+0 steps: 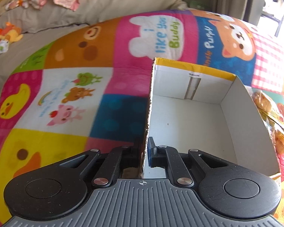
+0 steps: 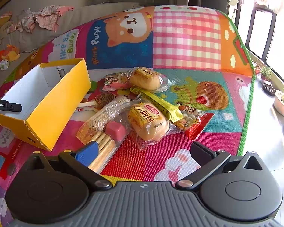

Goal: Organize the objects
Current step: 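Grasp the pink Volcano snack pack with the right gripper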

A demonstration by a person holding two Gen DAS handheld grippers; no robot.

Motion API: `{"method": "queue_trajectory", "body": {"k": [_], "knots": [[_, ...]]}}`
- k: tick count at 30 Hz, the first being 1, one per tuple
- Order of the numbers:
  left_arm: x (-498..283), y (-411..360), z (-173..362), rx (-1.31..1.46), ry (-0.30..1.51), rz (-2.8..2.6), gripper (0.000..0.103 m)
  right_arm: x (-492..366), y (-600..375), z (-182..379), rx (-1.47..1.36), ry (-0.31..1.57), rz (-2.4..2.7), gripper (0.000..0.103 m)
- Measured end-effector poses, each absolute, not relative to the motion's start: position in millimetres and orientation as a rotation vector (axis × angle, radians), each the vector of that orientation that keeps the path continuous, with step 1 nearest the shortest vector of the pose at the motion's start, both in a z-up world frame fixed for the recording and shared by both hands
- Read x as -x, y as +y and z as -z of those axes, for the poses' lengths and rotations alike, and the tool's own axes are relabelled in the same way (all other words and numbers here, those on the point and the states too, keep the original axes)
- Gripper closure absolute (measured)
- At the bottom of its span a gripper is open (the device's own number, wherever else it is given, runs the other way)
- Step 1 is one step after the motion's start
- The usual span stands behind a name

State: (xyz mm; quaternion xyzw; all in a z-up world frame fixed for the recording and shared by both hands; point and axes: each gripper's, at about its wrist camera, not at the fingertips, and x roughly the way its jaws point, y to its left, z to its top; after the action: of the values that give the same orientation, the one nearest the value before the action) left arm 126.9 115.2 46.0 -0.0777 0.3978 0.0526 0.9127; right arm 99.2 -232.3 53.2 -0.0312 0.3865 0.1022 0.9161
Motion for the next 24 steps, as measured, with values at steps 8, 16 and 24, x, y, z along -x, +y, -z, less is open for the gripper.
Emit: {"method": "queue_trajectory", "body": {"k": [8, 16, 24], "knots": [[-109.7, 126.0, -42.4, 0.207, 0.820, -0.106, 0.094, -143.3, -176.6, -61.9, 0.119, 0.730, -0.339, 0.020], [-102.7, 126.6, -40.8, 0.238, 0.813, -0.089, 0.094, -228.4, -123.0, -23.7, 0.089, 0.809, -0.226, 0.023], [-102.5, 118.2, -39.7, 0.270, 0.811, -0.065, 0.093, -204.2, -134.7, -15.5, 0.309, 0.837, -0.331, 0.039]]}}
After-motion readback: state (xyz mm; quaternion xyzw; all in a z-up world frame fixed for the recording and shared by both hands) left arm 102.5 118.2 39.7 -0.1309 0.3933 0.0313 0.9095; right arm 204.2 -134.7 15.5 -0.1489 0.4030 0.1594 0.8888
